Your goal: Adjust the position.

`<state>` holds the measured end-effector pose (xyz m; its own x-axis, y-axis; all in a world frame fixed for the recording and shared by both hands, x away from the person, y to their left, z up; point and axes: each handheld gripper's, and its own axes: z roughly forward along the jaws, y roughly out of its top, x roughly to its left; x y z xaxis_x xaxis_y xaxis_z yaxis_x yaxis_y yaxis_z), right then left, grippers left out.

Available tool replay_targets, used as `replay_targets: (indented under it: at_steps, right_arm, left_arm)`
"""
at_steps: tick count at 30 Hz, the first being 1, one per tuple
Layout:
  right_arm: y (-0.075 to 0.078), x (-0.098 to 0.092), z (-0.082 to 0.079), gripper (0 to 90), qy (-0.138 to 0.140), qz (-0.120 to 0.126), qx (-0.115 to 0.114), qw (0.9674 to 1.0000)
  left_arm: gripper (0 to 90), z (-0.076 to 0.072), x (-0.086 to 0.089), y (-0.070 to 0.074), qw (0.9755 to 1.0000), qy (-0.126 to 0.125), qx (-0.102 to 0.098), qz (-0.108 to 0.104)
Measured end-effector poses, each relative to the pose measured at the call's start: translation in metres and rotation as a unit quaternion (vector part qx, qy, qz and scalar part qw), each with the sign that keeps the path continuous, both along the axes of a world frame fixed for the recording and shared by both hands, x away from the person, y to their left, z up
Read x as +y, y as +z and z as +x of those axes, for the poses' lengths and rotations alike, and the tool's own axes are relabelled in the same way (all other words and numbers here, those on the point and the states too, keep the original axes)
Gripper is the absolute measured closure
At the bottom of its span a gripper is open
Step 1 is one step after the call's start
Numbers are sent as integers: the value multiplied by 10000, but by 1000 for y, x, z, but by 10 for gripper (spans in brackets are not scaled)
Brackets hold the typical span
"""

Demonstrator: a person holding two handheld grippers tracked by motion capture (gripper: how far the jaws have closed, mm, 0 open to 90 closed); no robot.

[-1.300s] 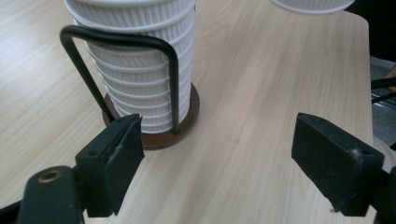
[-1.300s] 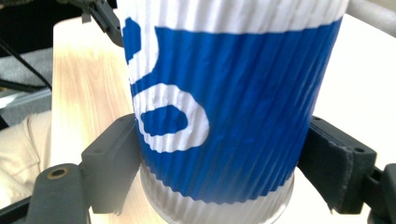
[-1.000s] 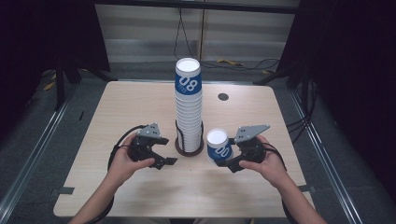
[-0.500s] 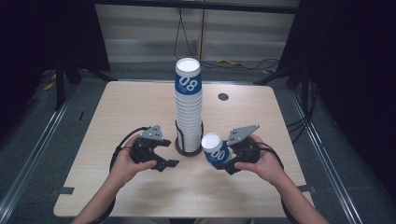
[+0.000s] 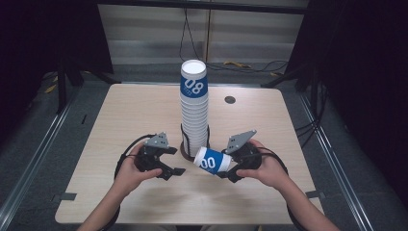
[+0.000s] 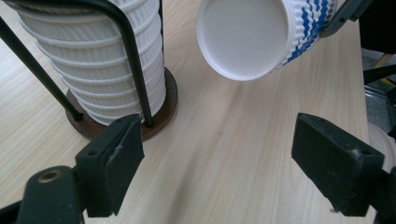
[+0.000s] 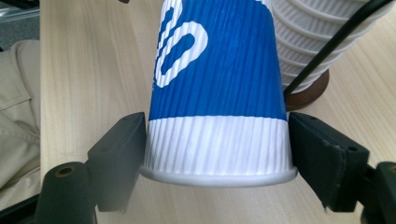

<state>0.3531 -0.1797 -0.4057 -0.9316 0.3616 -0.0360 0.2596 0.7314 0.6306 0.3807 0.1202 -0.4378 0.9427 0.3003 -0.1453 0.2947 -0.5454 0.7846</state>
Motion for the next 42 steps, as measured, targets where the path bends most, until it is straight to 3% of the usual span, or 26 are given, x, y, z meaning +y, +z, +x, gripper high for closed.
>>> replay_targets:
  at_steps: [5, 11, 19, 28, 42]
  right_arm:
    - [3, 4, 0, 220, 72, -116, 34, 9999]
    - [5, 9, -1, 230, 167, -237, 127, 9995]
    - [6, 17, -1, 233, 336, -449, 126, 9983]
    - [9, 24, -2, 232, 512, -577, 91, 9970]
    - [9, 36, -2, 231, 845, -756, 103, 9935]
  left_arm:
    - [166, -2, -2, -4, 10000, -20, 36, -65]
    - [166, -3, -5, -5, 10000, -93, 26, 3]
    - [161, -3, -10, -7, 9996, -225, 95, -154]
    - [159, -3, -18, -10, 9970, -546, 236, -488]
    - [158, -5, -27, -12, 9945, -798, 269, -628]
